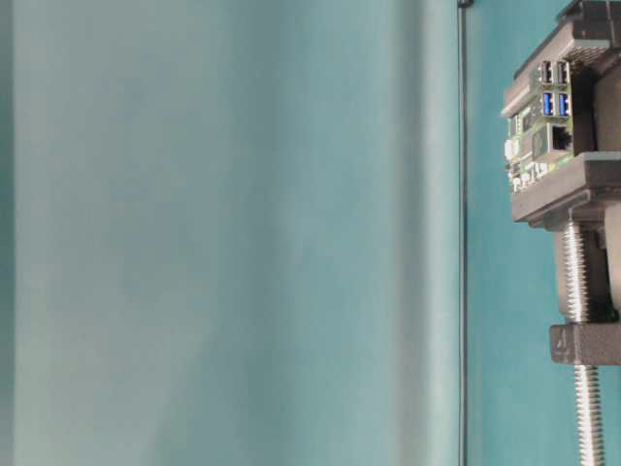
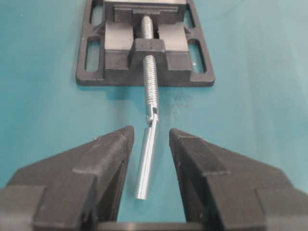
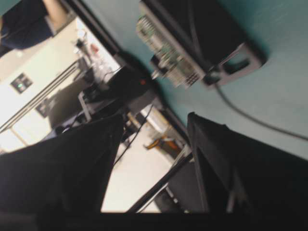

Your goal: Insert the USB into the fixed PCB.

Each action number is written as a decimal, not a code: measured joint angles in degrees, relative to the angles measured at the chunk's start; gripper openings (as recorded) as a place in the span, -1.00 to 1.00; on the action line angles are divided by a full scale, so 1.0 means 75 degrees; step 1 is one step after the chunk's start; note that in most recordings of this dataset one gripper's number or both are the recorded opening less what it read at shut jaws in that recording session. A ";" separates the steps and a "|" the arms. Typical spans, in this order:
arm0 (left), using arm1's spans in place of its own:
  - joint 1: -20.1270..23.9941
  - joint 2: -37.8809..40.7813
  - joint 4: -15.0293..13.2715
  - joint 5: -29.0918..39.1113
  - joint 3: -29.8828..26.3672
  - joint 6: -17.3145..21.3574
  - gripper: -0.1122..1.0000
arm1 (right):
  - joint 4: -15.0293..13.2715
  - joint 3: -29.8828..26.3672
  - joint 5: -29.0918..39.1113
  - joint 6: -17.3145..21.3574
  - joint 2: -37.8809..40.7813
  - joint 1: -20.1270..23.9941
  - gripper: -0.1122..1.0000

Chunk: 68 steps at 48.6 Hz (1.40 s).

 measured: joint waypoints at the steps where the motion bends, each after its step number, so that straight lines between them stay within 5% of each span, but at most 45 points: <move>1: 0.0000 0.0000 0.0000 0.0000 -0.0012 0.0000 0.18 | 0.0000 0.0012 0.0000 0.0012 0.0000 0.0000 0.33; 15: -0.0012 0.0000 0.0000 0.0000 0.0000 0.0000 0.18 | 0.0000 0.0176 -0.0059 -0.0059 -0.0012 0.0012 0.33; 47: -0.0012 0.0000 0.0000 0.0000 0.0000 0.0000 0.18 | -0.0023 0.0680 -0.0035 0.0891 -0.0012 0.0000 0.33; 68: -0.0012 0.0000 0.0000 0.0000 0.0000 0.0000 0.18 | 0.0000 0.0445 0.0703 0.0996 -0.0012 0.0000 0.33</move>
